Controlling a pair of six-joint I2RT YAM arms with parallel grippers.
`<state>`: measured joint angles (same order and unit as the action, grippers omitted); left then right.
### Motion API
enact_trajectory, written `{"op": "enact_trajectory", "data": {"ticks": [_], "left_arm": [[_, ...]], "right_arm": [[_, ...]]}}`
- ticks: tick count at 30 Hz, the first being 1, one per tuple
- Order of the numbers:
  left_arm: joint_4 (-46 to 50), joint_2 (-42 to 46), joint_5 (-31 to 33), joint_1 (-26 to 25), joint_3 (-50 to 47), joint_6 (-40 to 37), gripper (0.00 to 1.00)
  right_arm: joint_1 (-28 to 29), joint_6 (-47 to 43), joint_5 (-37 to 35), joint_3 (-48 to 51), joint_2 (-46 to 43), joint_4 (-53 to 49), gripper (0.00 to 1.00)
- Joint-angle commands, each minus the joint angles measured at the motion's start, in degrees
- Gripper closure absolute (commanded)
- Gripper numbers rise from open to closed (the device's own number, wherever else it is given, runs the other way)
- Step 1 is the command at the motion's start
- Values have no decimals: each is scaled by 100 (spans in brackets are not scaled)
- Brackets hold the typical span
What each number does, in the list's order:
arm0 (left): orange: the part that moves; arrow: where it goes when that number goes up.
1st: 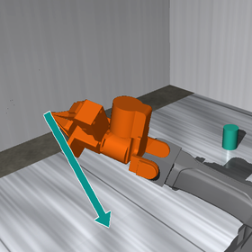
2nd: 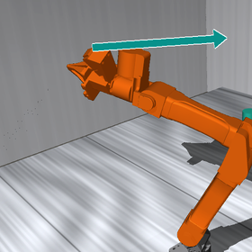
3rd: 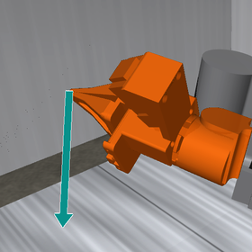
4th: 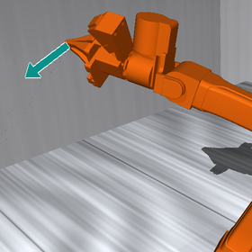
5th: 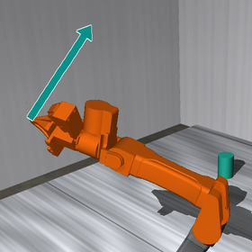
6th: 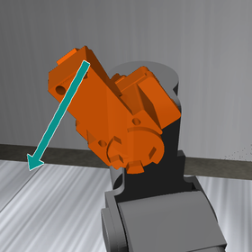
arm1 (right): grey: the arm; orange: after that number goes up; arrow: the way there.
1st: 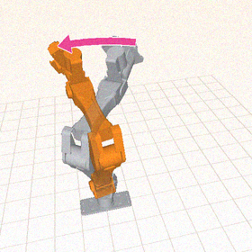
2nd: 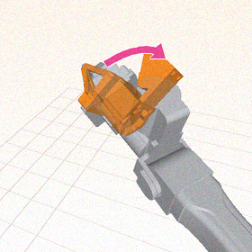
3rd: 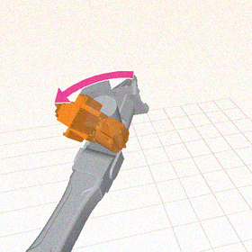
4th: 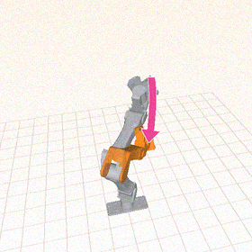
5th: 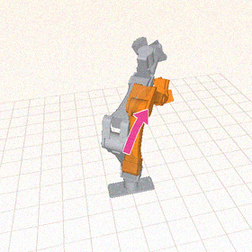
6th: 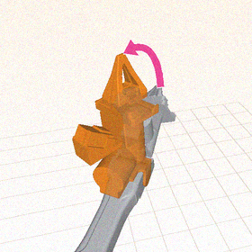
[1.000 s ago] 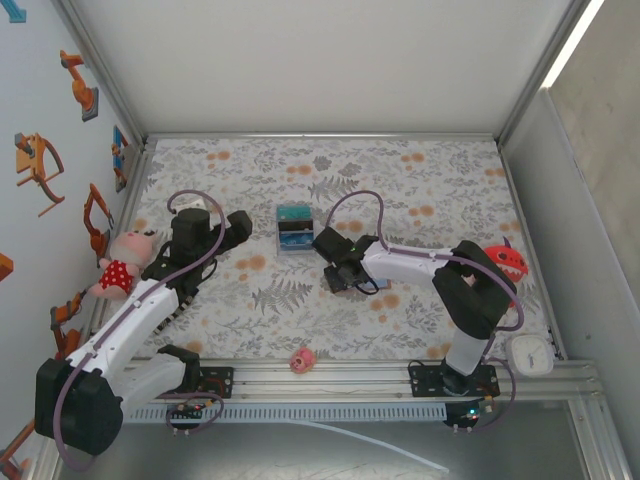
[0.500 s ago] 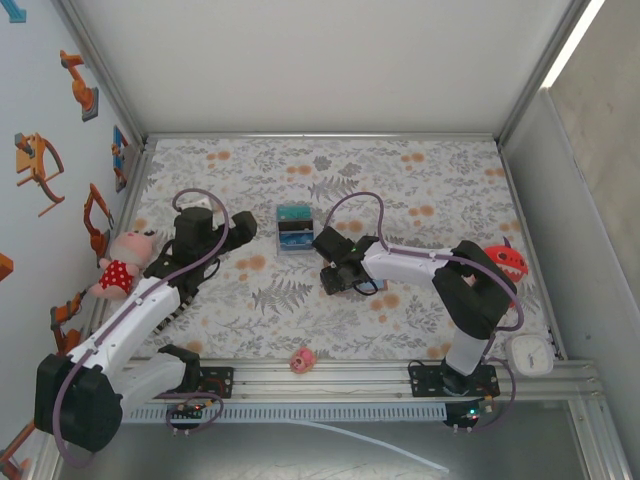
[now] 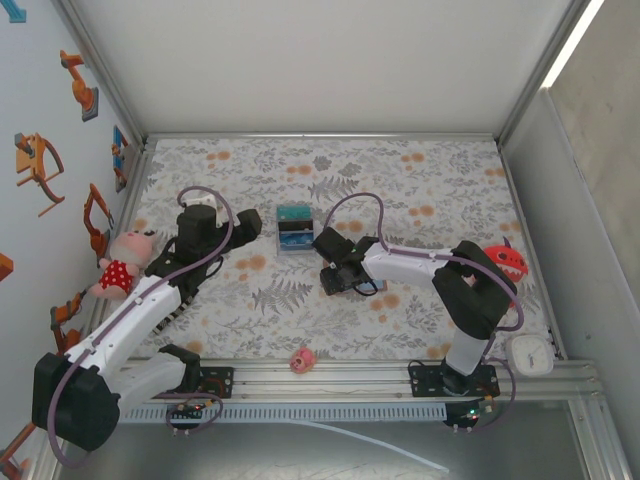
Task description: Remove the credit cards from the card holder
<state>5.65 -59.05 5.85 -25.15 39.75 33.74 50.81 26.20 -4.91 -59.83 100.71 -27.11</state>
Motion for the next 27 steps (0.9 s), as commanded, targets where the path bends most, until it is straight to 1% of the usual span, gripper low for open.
{"op": "enact_trajectory", "data": {"ticks": [1, 9, 12, 14, 16, 20, 27], "left_arm": [[74, -3, 117, -70, 200, -174, 3], [120, 73, 170, -209, 283, -287, 3], [118, 116, 185, -253, 310, -313, 3], [99, 147, 188, -292, 323, -340, 3], [84, 164, 187, -334, 341, -376, 3], [66, 152, 173, -399, 380, -412, 3], [3, 144, 198, -437, 430, -423, 3]], "right_arm": [[-75, 154, 74, 252, 105, -104, 54], [-364, 240, 571, 550, -233, 351, 61], [-404, 219, 598, 574, -296, 371, 65], [-414, 211, 525, 569, -323, 333, 66], [-414, 203, 404, 532, -324, 233, 65], [-418, 198, 71, 406, -354, -14, 59], [-414, 198, -274, 268, -484, -216, 58]]}}
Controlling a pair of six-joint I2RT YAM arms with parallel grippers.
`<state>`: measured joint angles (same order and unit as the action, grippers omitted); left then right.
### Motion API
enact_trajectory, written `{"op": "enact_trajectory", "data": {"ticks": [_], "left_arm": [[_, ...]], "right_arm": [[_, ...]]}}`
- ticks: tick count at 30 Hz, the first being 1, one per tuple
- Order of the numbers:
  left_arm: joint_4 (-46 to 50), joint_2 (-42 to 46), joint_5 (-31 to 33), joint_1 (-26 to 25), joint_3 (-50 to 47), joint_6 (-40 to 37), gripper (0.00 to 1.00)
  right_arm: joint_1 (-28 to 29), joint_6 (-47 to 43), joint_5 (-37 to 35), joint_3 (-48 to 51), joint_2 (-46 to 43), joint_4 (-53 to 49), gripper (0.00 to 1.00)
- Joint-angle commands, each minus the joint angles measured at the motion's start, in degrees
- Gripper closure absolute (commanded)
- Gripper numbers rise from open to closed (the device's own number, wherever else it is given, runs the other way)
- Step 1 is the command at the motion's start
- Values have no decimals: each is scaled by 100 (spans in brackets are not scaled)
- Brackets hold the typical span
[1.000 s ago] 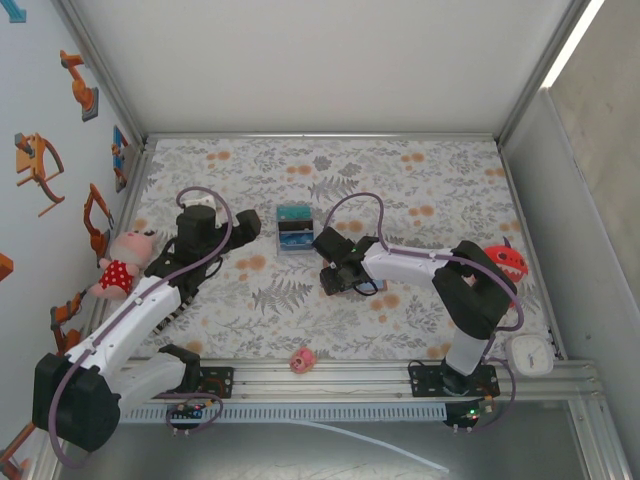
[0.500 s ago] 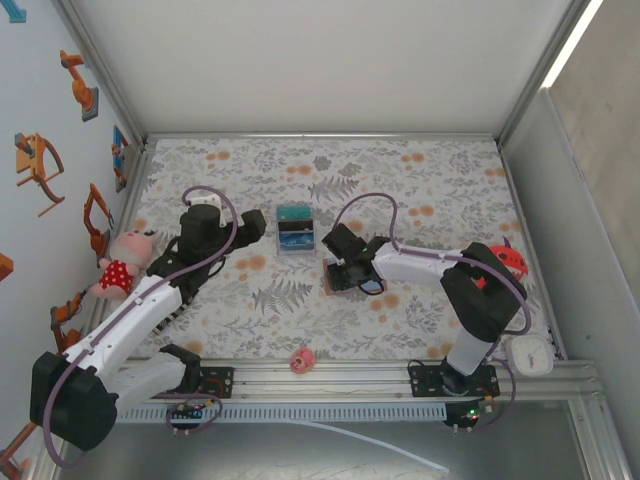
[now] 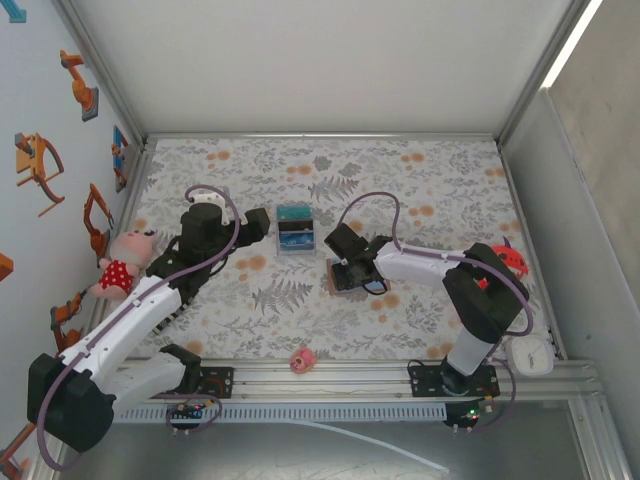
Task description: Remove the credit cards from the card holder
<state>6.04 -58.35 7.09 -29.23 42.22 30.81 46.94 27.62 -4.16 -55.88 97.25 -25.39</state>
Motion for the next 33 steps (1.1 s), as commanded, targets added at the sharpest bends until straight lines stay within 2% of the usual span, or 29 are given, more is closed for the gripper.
{"op": "enact_trajectory", "data": {"ticks": [1, 8, 23, 28, 33], "left_arm": [[-34, 71, 79, -29, 191, -140, 3], [-59, 43, 116, -72, 226, -197, 3], [-95, -15, 173, -181, 261, -304, 3], [-106, -106, 230, -315, 287, -422, 3], [-61, -279, 545, -629, 349, -640, 3]], "right_arm": [[-27, 59, -380, -140, -158, -412, 58], [-75, 184, -668, -86, -335, -551, 58], [-542, 297, -814, 360, -837, -615, 59], [-747, 339, -745, 558, -1083, -615, 60], [-1046, 381, -617, 830, -1380, -590, 61]]}}
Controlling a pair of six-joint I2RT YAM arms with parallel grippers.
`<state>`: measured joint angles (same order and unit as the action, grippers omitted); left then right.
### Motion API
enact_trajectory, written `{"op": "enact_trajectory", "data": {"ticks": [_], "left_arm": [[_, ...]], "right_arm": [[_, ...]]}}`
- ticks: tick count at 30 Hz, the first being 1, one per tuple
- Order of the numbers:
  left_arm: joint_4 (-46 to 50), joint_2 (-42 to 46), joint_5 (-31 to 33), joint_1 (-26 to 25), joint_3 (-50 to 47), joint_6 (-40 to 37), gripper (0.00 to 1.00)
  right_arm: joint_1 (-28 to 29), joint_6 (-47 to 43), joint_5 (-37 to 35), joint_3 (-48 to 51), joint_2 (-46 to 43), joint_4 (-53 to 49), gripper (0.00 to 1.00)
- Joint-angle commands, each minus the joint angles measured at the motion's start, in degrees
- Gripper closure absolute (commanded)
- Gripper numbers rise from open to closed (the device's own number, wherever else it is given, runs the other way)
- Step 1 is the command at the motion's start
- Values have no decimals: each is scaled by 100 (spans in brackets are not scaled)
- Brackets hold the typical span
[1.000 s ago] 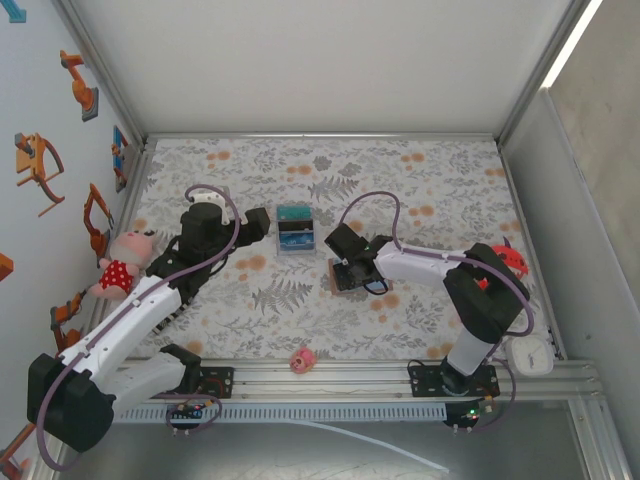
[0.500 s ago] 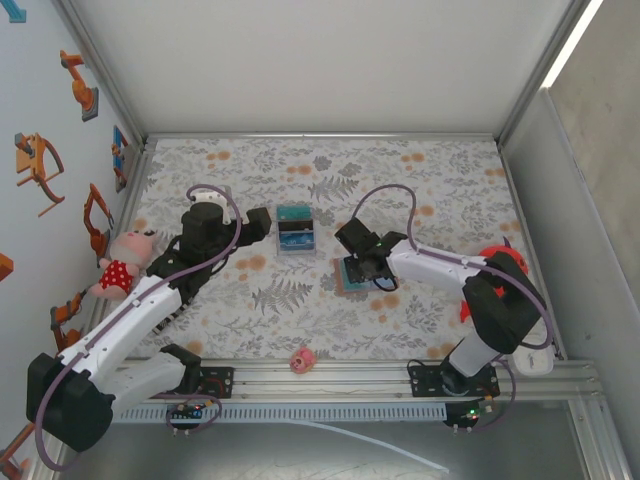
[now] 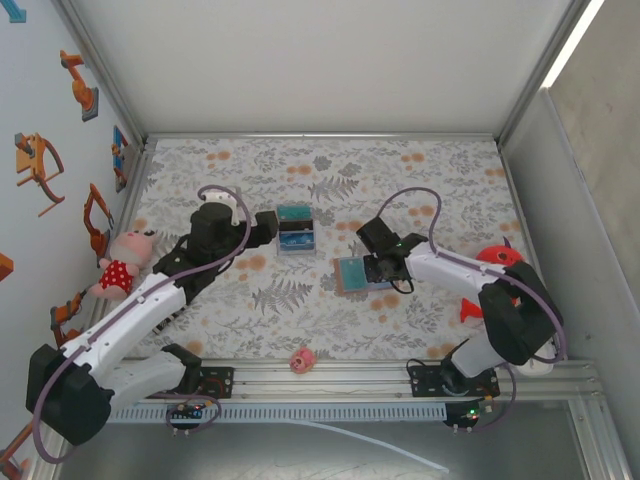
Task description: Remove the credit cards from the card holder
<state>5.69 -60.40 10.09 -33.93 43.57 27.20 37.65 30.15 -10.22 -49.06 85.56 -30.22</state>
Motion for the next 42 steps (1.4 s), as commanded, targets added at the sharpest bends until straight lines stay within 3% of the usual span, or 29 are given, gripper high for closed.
{"op": "enact_trajectory", "data": {"ticks": [1, 15, 25, 32, 42], "left_arm": [[-23, -120, 354, -259, 222, -328, 3], [-151, -1098, 1233, -1706, 226, -288, 3], [-717, -2330, 995, -2210, 296, -9, 3], [-734, -3084, 1013, -2428, 605, -273, 3], [-570, -3775, 1060, -2647, 998, -509, 3]], "right_arm": [[-193, 131, 25, 218, -263, -91, 61], [-1144, 103, 727, 710, -933, 122, 66], [-1181, 175, 2182, 737, -1304, 667, 84], [-1176, 268, 2937, 819, -1006, 1208, 84], [-1180, 333, 3193, 773, -272, 1486, 84]]}}
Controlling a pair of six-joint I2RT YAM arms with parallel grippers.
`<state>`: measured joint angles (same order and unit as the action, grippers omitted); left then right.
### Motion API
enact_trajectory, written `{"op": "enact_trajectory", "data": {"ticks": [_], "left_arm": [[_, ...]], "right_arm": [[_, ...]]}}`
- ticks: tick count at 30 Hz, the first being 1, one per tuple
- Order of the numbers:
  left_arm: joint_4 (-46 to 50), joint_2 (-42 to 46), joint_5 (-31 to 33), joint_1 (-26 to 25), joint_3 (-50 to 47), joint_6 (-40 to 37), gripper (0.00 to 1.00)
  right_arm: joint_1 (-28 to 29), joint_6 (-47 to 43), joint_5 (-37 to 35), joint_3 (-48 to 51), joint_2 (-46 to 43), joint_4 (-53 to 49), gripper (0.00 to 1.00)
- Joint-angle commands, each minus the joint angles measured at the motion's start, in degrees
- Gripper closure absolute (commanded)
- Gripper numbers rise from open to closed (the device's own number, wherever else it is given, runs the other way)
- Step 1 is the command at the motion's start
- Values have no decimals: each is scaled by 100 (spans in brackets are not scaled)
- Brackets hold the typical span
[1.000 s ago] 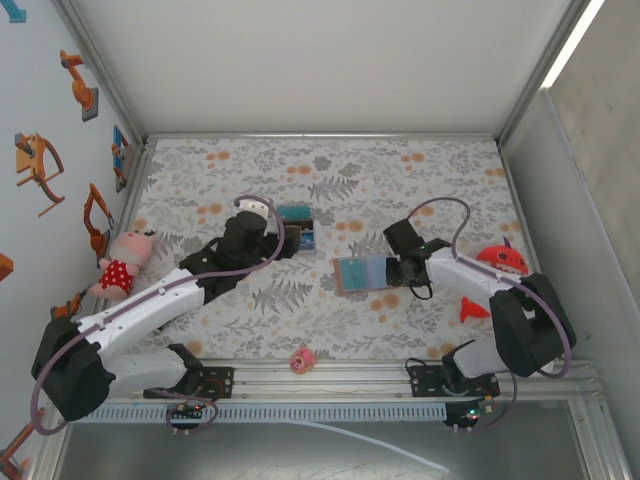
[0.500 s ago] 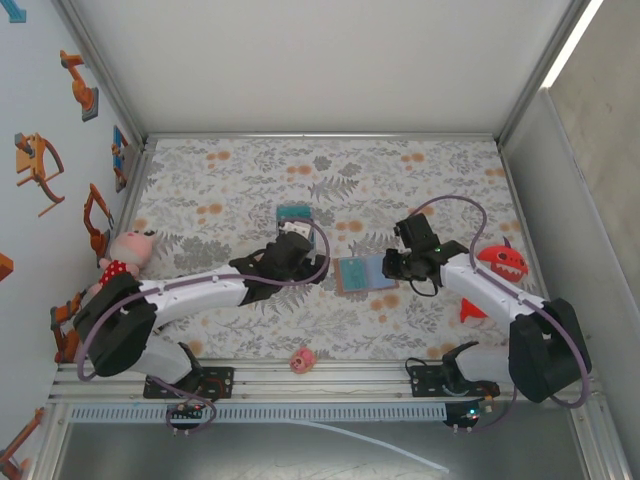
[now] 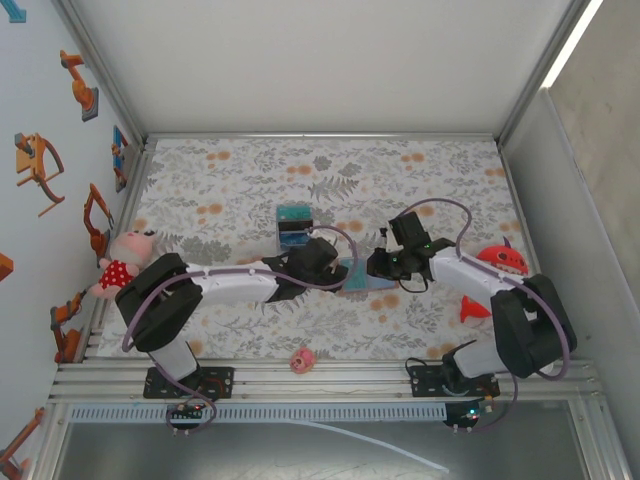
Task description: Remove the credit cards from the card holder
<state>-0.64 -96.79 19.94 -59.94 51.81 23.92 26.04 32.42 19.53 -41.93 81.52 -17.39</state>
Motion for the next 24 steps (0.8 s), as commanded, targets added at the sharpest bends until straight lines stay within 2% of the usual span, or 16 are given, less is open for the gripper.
{"op": "enact_trajectory", "data": {"ticks": [1, 24], "left_arm": [[95, -186, 106, -61, 204, -193, 3], [680, -744, 409, -127, 591, -320, 3]], "right_arm": [[-20, 108, 254, 62, 186, 234, 84], [-20, 107, 504, 79, 803, 454, 84]]}}
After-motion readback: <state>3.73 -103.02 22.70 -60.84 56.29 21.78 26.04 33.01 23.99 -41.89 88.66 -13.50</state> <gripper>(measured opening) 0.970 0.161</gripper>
